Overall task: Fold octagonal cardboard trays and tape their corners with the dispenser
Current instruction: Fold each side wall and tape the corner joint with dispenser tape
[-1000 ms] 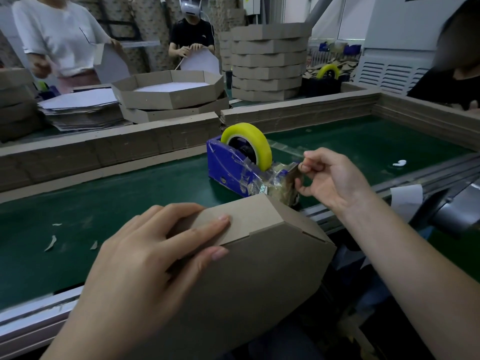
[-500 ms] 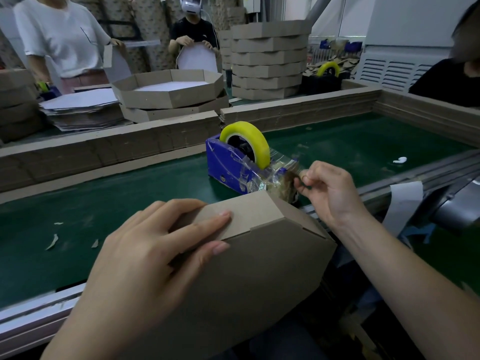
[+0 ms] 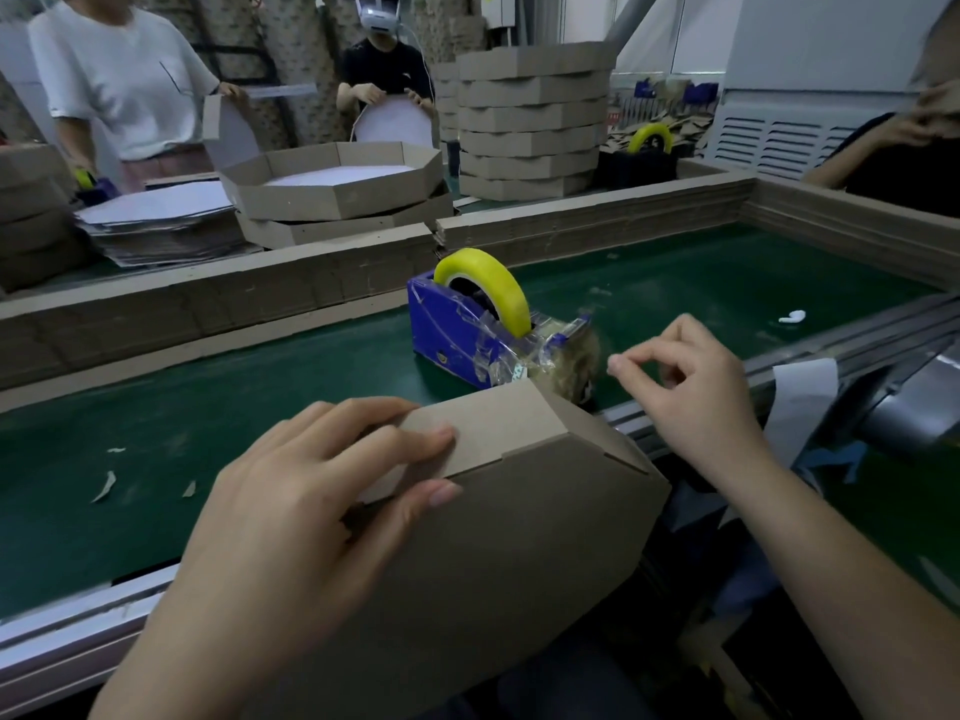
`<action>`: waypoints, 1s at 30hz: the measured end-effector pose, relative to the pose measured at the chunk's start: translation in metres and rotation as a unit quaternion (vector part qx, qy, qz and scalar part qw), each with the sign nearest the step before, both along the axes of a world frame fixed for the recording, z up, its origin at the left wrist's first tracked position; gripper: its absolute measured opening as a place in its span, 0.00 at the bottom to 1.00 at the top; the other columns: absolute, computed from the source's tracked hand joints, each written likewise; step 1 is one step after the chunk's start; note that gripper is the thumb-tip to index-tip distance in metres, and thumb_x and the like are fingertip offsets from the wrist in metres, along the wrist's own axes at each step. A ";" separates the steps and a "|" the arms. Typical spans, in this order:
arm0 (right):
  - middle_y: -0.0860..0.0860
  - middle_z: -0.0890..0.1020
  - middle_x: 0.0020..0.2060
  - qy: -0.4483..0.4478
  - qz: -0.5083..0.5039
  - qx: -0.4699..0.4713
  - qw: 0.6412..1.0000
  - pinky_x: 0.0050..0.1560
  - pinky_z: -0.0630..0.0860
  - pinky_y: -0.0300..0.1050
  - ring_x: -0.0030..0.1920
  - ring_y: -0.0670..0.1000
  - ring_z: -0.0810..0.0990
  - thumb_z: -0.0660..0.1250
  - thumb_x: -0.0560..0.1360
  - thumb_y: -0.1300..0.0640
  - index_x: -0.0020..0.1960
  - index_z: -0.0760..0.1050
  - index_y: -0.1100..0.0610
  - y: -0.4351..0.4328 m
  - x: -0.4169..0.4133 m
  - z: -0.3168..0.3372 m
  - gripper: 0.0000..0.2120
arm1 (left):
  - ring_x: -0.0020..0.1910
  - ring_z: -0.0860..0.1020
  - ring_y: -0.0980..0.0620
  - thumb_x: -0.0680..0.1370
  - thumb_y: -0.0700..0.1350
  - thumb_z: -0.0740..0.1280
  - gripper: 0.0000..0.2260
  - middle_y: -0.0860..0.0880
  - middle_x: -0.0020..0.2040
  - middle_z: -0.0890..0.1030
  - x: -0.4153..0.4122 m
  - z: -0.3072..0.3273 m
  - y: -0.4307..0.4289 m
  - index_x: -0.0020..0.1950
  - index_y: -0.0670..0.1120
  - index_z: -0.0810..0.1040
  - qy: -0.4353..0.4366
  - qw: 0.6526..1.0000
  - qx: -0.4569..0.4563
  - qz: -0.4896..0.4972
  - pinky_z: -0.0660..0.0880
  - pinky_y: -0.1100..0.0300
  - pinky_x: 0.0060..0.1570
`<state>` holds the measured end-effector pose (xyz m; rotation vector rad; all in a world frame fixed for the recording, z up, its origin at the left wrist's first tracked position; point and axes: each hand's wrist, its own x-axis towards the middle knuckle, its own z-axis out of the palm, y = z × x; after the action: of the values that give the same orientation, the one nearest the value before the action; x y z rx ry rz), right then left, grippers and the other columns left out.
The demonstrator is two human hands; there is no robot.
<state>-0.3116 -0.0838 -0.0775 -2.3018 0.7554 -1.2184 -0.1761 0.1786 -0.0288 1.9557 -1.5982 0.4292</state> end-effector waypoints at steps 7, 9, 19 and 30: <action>0.46 0.74 0.27 -0.193 0.211 0.099 0.953 0.30 0.63 0.30 0.28 0.42 0.69 0.69 0.74 0.54 0.39 0.82 0.57 0.108 -0.018 0.042 0.09 | 0.48 0.80 0.46 0.77 0.56 0.62 0.14 0.53 0.54 0.81 -0.003 0.004 -0.005 0.49 0.49 0.83 -0.015 1.000 0.007 0.001 0.77 0.47 0.41; 0.42 0.72 0.23 -0.204 0.282 0.237 0.907 0.27 0.61 0.26 0.24 0.39 0.67 0.69 0.72 0.51 0.39 0.83 0.56 0.139 -0.013 0.032 0.09 | 0.49 0.80 0.47 0.77 0.55 0.62 0.13 0.53 0.55 0.81 -0.003 0.005 -0.004 0.49 0.50 0.83 -0.013 1.000 0.011 0.001 0.77 0.47 0.42; 0.44 0.70 0.16 -0.230 0.221 0.440 0.840 0.22 0.60 0.28 0.17 0.41 0.66 0.71 0.68 0.49 0.36 0.84 0.53 0.161 0.008 0.010 0.09 | 0.53 0.79 0.46 0.75 0.52 0.62 0.13 0.52 0.57 0.80 -0.005 0.007 0.000 0.53 0.49 0.82 0.016 0.999 0.025 -0.031 0.76 0.46 0.45; 0.46 0.67 0.15 -0.190 0.199 0.465 0.841 0.21 0.59 0.32 0.16 0.42 0.63 0.70 0.62 0.39 0.30 0.82 0.53 0.160 0.005 0.013 0.17 | 0.54 0.78 0.47 0.77 0.52 0.61 0.11 0.56 0.61 0.77 -0.004 0.008 0.005 0.58 0.57 0.75 0.006 0.997 0.046 -0.060 0.76 0.45 0.45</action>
<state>-0.3069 0.0763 -0.0642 -1.2664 0.5058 -0.7959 -0.1802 0.1832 -0.0213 1.9136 -1.7446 0.2995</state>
